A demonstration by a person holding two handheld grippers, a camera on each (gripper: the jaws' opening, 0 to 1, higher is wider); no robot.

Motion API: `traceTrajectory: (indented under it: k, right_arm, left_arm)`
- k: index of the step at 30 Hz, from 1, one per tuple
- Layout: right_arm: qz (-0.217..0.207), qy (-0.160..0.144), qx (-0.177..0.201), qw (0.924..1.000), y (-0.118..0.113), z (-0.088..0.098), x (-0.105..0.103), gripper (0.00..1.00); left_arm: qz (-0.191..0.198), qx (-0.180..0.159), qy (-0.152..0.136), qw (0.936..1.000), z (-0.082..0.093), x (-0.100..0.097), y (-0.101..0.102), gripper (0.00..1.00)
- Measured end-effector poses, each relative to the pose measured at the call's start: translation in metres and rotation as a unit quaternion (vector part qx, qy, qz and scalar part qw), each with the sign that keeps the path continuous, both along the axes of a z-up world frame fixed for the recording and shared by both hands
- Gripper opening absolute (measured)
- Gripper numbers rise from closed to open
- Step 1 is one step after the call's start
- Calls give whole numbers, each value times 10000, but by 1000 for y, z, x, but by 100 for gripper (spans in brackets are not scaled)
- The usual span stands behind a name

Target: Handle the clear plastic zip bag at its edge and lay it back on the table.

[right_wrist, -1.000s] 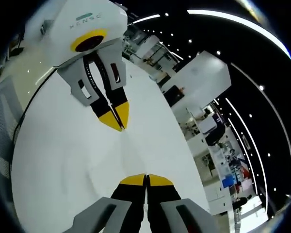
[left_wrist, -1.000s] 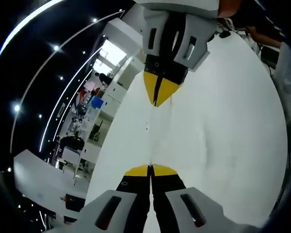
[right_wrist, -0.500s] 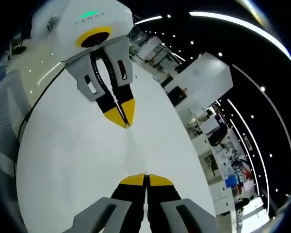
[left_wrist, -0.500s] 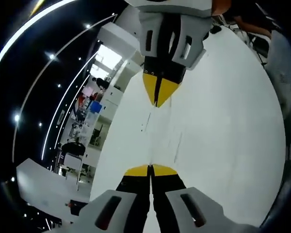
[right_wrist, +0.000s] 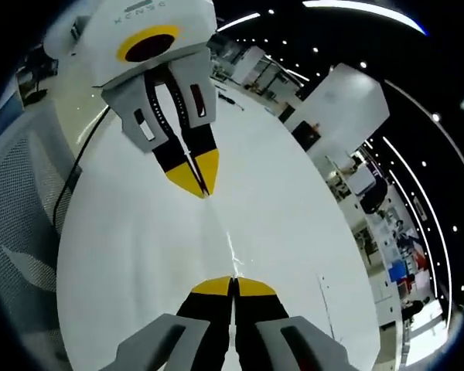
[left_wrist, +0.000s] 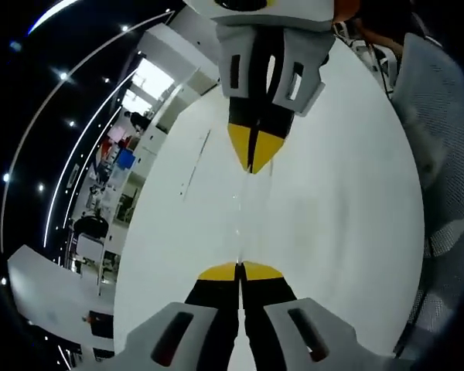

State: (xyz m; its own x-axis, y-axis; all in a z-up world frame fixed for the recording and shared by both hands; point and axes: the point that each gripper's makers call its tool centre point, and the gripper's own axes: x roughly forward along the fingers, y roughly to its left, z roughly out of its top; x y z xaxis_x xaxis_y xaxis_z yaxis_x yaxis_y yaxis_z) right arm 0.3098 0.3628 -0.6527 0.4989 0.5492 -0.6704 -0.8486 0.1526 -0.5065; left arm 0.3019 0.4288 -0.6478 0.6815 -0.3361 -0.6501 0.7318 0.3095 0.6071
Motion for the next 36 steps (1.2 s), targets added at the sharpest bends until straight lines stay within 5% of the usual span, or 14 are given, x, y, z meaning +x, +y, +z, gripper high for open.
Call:
traceTrajectory:
  k: [11,18,28,36]
  right_arm:
    - [-175,290,40,9994,4,-13,-3,0]
    - [-228,334,4,9992,3,-13,-4,0]
    - [-212,340,-30,9992,5,-12,-5,0]
    - [-102,313,-31,9995,7,-9,-10,0]
  left_arm:
    - [8,-2,156,9999,-10,-8,6,0]
    - [-64,-172,-18,9998,-2,-13,2,19]
    - [-900,-118,-247,9956,-1,-35,-41,19]
    - [-1059,-6,-226,9941,-10,-31,-53,17]
